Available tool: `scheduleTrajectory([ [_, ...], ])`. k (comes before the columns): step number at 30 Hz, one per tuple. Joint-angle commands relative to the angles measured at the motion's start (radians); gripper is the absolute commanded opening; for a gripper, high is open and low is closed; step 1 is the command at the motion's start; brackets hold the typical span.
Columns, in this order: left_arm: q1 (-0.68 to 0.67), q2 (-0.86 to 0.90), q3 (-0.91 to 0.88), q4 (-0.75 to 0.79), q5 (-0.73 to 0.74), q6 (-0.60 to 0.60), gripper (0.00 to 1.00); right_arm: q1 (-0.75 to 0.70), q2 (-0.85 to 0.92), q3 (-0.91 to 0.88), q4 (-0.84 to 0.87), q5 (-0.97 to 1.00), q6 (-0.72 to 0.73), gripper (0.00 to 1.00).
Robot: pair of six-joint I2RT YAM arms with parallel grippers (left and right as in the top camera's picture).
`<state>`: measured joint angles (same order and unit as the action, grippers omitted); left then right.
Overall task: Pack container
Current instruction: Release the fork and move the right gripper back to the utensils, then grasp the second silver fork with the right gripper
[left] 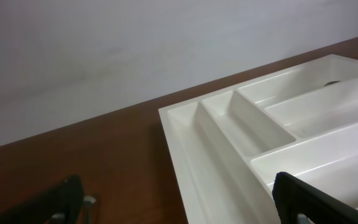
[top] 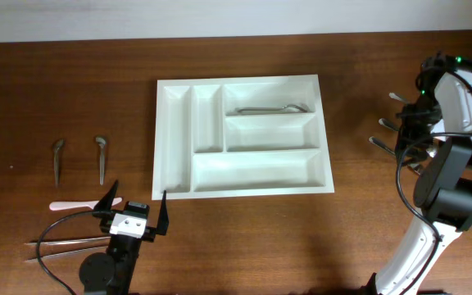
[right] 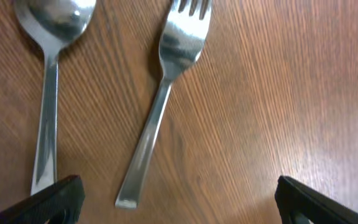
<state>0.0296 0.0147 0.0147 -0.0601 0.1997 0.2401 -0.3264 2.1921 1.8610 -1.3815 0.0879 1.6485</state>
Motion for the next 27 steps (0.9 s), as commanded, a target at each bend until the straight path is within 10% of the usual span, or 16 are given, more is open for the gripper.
scheduleTrajectory([
  [1,0.006,-0.004,-0.006,0.000,0.014,0.009,0.99,0.003,-0.007,-0.016,0.011,0.048,0.041,0.99],
  [27,0.006,-0.004,-0.006,0.000,0.014,0.009,0.99,0.006,0.010,-0.217,0.254,0.033,-0.024,0.99],
])
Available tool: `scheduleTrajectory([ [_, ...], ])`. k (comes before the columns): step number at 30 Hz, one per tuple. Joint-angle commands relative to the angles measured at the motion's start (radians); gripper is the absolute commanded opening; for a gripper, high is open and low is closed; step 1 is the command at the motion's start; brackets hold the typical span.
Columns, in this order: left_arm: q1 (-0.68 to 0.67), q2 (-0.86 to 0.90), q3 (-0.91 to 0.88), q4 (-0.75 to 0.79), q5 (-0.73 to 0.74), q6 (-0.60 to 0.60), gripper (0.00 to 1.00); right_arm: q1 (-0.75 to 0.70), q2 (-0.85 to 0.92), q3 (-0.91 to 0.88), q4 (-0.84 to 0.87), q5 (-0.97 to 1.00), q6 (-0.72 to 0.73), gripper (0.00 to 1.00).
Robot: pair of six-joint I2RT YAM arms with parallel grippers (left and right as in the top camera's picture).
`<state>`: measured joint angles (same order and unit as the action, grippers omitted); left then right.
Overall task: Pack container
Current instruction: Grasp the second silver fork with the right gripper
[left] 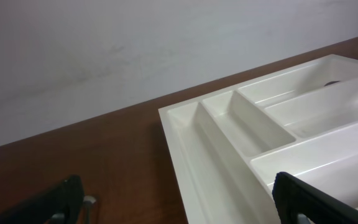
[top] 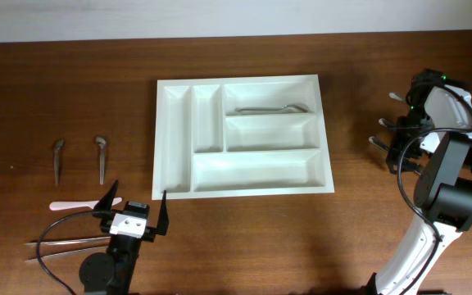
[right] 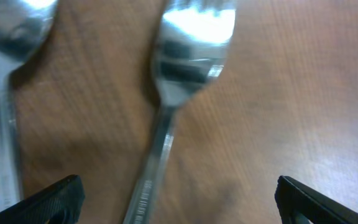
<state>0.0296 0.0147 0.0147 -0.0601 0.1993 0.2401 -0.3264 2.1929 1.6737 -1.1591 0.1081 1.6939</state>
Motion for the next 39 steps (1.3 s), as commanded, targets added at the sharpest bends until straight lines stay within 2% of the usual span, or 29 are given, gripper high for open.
scheduleTrajectory([
  [1,0.006,-0.004,-0.006,0.000,0.014,0.009,0.99,0.006,0.009,-0.043,0.050,0.013,-0.083,0.99],
  [8,0.006,-0.004,-0.006,0.000,0.014,0.009,0.99,0.006,0.009,-0.127,0.122,-0.007,-0.090,0.99],
  [20,0.006,-0.004,-0.006,0.000,0.014,0.009,0.99,0.006,0.009,-0.184,0.121,-0.020,-0.081,0.99],
  [27,0.006,-0.004,-0.006,0.000,0.014,0.009,0.99,0.007,0.009,-0.254,0.182,-0.050,-0.082,0.99],
  [39,0.006,-0.004,-0.006,0.000,0.014,0.009,0.99,0.006,0.009,-0.270,0.157,-0.050,-0.098,0.98],
])
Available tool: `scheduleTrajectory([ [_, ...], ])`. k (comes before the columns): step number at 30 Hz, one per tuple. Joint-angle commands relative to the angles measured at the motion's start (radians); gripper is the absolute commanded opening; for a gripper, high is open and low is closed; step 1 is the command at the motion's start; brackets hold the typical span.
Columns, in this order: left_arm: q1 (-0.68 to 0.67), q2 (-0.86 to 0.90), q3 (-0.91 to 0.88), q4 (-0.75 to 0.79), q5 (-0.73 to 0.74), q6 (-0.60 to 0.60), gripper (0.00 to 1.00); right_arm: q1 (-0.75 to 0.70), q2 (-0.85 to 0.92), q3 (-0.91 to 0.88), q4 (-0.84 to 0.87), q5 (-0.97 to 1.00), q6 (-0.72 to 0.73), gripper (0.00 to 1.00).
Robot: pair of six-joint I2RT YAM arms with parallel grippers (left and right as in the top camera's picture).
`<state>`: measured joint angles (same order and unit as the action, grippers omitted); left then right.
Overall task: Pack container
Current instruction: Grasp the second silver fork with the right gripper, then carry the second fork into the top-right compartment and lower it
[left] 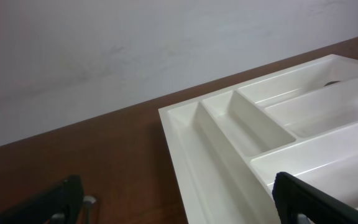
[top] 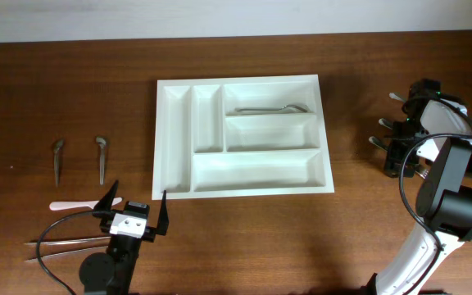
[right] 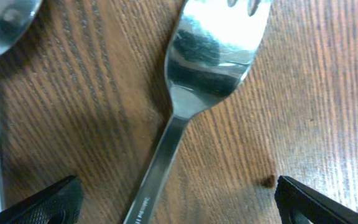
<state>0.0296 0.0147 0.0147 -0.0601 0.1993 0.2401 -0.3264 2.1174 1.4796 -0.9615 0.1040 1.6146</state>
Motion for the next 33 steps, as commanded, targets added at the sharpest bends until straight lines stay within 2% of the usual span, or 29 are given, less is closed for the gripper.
scheduleTrajectory([
  [1,0.006,-0.004,-0.006,0.000,0.014,0.009,0.99,0.006,0.084,-0.076,-0.040,-0.048,-0.019,0.87],
  [3,0.006,-0.004,-0.006,0.000,0.014,0.009,0.99,0.006,0.084,-0.076,-0.040,-0.048,-0.037,0.73],
  [6,0.006,-0.004,-0.006,0.000,0.014,0.009,0.99,0.006,0.084,-0.076,-0.041,-0.048,-0.040,0.64],
  [10,0.006,-0.004,-0.006,0.000,0.014,0.009,0.99,0.006,0.084,-0.076,-0.041,-0.048,-0.040,0.36],
  [16,0.006,-0.004,-0.006,0.000,0.014,0.009,0.99,0.006,0.084,-0.076,-0.040,-0.047,-0.041,0.22],
  [19,0.006,-0.004,-0.006,0.000,0.014,0.009,0.99,0.006,0.084,-0.075,-0.031,-0.047,-0.084,0.04],
  [26,0.006,-0.004,-0.006,0.000,0.014,0.009,0.99,0.006,0.075,-0.060,-0.041,-0.053,-0.119,0.04],
  [33,0.006,-0.004,-0.006,0.000,0.014,0.009,0.99,0.021,0.023,0.090,-0.118,-0.091,-0.210,0.04],
])
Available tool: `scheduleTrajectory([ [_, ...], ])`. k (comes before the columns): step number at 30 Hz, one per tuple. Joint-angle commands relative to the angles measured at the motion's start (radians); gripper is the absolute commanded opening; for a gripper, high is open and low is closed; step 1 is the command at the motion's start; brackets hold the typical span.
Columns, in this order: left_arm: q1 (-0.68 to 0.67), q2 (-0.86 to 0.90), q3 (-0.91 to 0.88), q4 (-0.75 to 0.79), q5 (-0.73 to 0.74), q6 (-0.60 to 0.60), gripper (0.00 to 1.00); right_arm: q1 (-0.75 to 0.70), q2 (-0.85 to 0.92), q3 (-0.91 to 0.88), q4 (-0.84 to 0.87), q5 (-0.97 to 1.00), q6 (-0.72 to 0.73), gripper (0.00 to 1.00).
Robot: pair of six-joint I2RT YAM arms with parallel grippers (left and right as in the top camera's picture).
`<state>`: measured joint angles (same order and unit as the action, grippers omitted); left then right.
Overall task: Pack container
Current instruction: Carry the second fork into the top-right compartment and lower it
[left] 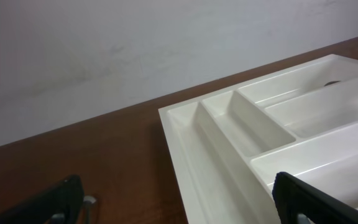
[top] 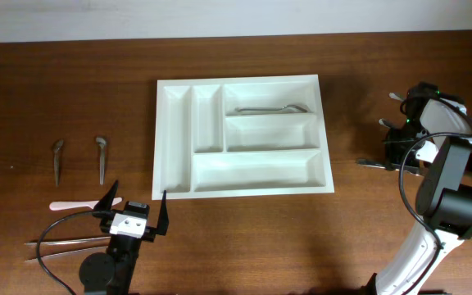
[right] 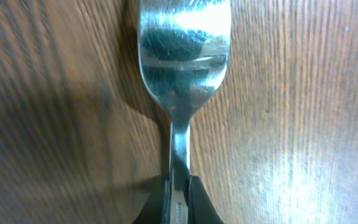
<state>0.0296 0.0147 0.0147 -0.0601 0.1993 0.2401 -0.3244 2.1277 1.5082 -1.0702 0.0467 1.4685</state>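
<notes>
The white cutlery tray (top: 326, 176) lies mid-table, with one spoon (top: 269, 109) in its top right compartment. At the table's right, my right gripper (top: 397, 154) is shut on the handle of a steel fork (right: 182, 56). Its black fingertips (right: 156, 202) pinch the neck just below the head. From overhead the fork (top: 370, 163) points left toward the tray, low over the wood. My left gripper (top: 134, 215) stands open by the tray's near left corner, holding nothing. In its wrist view the tray (left: 185, 155) fills the right side.
Further cutlery lies beside the right arm: a spoon (top: 395, 97) and another piece (top: 383, 124). Left of the tray are two small spoons (top: 57, 160) (top: 101, 158), a pink-white utensil (top: 76, 206) and long thin metal pieces (top: 64, 244).
My right gripper, open astride the fork's neck before, is now shut on the handle. The fork now points straight ahead in the wrist view. The left arm has not moved.
My right gripper was first open over a spoon and a fork on the right of the table. It then stood closer over the fork, then closer still with the neck between its fingers. Now it grips the fork. The left arm stayed still.
</notes>
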Motion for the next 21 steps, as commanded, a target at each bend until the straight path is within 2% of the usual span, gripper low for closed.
scheduleTrajectory([
  [1,0.006,-0.004,-0.006,0.000,0.014,0.009,0.99,0.026,0.008,0.095,-0.022,-0.043,-0.079,0.04],
  [7,0.006,-0.004,-0.006,0.000,0.014,0.009,0.99,0.112,0.001,0.328,-0.117,-0.092,-0.113,0.04],
  [12,0.006,-0.004,-0.006,0.000,0.014,0.009,0.99,0.222,0.001,0.472,-0.118,-0.130,-0.126,0.04],
  [15,0.006,-0.004,-0.006,0.000,0.014,0.009,0.99,0.304,0.001,0.505,-0.068,-0.142,-0.115,0.04],
  [21,0.006,-0.004,-0.006,0.000,0.014,0.009,0.99,0.467,0.002,0.504,0.082,-0.148,0.008,0.04],
])
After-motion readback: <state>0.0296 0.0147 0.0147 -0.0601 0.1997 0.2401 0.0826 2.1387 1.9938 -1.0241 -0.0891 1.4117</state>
